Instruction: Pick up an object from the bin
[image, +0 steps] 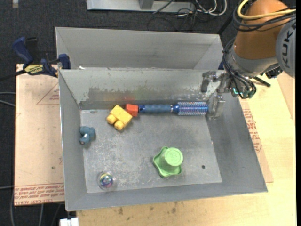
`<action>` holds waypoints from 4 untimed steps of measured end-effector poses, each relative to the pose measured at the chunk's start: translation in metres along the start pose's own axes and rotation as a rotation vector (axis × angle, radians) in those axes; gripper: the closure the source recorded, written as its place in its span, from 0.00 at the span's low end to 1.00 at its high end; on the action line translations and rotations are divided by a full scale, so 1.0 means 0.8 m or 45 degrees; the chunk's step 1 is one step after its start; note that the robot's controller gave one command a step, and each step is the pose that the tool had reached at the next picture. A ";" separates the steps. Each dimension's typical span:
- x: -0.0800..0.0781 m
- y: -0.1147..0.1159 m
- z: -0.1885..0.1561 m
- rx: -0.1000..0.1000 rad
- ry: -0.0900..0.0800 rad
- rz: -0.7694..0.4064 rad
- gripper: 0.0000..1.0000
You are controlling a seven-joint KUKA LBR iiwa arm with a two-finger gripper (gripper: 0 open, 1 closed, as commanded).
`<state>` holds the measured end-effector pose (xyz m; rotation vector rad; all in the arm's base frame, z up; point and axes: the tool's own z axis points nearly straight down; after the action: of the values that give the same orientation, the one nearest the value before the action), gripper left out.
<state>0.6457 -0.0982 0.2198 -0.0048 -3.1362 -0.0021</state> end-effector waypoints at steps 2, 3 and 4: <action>-0.017 0.087 0.180 0.004 -0.029 -0.065 0.00; -0.019 0.087 0.181 0.002 -0.026 -0.054 0.00; -0.016 0.087 0.181 0.001 -0.028 -0.025 0.00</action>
Offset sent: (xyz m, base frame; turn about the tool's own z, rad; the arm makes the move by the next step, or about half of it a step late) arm 0.0087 0.0328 -0.1341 0.0007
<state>0.6577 -0.0281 0.0751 0.0258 -3.1579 -0.0014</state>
